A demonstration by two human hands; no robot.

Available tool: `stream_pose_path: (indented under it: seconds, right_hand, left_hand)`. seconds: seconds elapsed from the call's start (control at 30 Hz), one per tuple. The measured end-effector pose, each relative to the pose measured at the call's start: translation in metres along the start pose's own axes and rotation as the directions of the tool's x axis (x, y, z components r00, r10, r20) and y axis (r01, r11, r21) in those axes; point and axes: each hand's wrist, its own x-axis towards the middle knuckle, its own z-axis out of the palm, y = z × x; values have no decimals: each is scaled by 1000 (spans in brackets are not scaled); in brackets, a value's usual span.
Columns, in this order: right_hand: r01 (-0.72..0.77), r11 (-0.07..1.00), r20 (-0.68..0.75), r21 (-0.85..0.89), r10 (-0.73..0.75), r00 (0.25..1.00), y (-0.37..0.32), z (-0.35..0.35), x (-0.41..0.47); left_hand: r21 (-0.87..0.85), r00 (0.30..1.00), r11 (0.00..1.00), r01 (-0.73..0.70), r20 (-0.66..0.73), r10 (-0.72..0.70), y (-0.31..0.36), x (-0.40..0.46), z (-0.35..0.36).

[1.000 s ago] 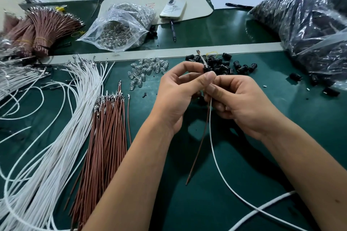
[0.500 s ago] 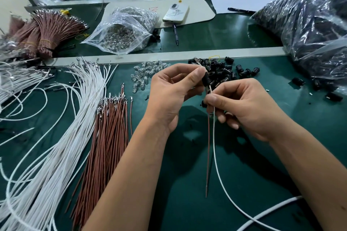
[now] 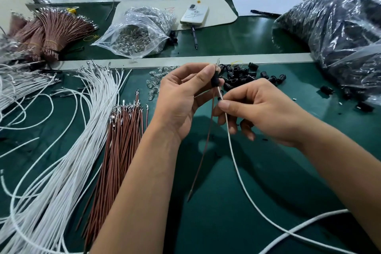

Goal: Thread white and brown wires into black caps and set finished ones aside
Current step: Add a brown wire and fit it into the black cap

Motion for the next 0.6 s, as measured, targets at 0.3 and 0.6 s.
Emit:
stream_pose_path:
  seconds: [0.3, 0.6]
  right_hand:
    - [34, 868, 8, -495, -35, 999, -14, -9, 12]
    - [43, 751, -239, -659, -263, 935, 6, -5, 8]
  left_hand:
    - [21, 998, 998, -52, -46, 53, -2, 4, -5]
    - [50, 992, 998, -22, -123, 28, -16, 6, 1]
